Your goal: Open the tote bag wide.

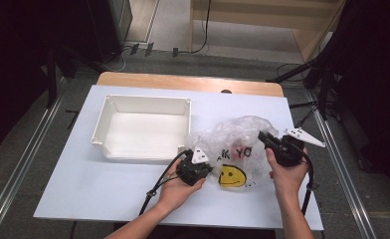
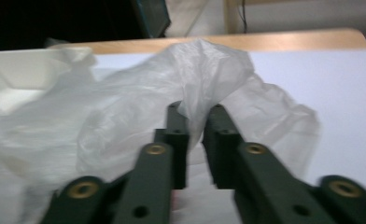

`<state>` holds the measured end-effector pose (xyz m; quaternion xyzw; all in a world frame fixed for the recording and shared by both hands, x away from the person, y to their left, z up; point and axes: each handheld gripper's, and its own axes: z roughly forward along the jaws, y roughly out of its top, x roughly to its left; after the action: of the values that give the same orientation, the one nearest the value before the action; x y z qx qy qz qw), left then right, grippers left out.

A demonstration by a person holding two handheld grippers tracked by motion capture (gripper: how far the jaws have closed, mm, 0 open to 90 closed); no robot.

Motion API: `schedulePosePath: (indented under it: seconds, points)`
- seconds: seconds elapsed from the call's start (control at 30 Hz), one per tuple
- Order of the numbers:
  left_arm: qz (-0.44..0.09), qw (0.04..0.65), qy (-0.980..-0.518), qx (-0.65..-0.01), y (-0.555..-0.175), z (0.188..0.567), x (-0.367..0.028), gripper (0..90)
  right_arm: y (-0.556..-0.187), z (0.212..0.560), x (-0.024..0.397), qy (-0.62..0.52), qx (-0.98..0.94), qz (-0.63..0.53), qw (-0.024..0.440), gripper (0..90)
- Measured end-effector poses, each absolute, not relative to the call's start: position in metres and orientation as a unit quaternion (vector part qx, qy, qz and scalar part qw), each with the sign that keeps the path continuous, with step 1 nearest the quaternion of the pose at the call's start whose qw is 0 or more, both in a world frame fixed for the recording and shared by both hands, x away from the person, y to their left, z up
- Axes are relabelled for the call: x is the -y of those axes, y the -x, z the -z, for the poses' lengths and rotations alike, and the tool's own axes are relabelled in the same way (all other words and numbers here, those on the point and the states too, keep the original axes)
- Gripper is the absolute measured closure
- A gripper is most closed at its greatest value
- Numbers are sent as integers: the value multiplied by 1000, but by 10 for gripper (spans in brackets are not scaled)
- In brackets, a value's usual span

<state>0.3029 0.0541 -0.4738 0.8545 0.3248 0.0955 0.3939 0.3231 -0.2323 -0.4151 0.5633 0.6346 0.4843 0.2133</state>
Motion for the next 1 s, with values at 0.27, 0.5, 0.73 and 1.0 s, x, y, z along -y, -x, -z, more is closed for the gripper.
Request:
schedulePosePath:
  seconds: [0.27, 0.5, 0.73, 1.0]
  points:
    - [-94, 389, -857, -323, -304, 475, -53, 900, -341, 453, 250, -614, -640, -420, 191, 900]
    - [-93, 387, -859, -322, -304, 475, -53, 900, -350, 474, 257, -652, -648, -346, 186, 900]
    - [-94, 389, -857, -325, -303, 476, -53, 900, -329, 448, 266, -623, -608, -439, 223, 581]
    - [-104, 399, -849, -330, -302, 476, -54, 900, -269, 388, 258, -523, -617, -527, 261, 522]
